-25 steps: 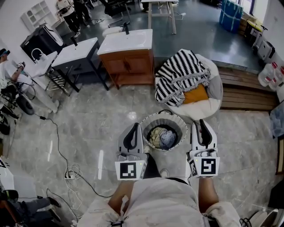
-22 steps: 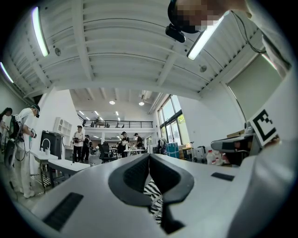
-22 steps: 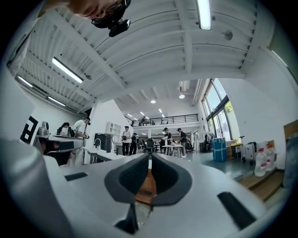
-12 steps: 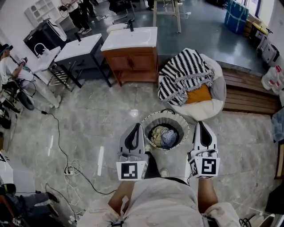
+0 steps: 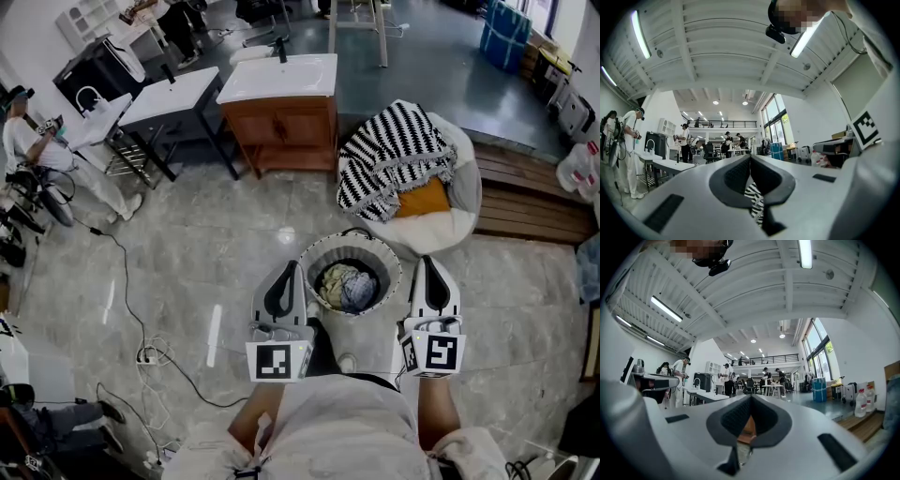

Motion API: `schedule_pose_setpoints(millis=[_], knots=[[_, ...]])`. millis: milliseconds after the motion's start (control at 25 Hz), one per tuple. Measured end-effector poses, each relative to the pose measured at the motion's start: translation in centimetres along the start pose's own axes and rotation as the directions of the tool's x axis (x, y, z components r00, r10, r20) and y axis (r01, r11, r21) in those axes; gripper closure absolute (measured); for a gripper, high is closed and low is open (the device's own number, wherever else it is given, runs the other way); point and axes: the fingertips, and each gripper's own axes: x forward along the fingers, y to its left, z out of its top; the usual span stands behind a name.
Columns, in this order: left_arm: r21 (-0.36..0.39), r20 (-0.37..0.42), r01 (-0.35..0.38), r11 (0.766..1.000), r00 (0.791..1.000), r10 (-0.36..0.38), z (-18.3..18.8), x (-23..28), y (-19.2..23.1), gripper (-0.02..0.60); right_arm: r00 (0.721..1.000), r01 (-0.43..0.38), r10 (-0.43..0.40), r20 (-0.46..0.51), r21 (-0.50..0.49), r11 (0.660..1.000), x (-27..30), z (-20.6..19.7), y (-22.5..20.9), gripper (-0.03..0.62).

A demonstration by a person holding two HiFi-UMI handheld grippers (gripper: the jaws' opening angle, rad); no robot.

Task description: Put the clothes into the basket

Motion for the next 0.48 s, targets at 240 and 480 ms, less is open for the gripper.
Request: schedule_pose_setpoints(millis=[240, 480], knots=[[-0.004, -0.007, 0.004, 1.0, 1.0, -0.004, 0.17, 0.01, -0.16, 0.577, 1.0, -0.002, 0.002, -0.007, 0.001, 1.0, 0.05, 0.02, -0.16, 0.606], [-0.004, -0.008, 0.009, 1.0, 1.0, -0.009, 0.21, 0.01, -0.51, 0.577, 1.0, -0.003, 0.003, -0.009, -0.004, 1.0, 0.03, 0.04, -0.2, 0.606]])
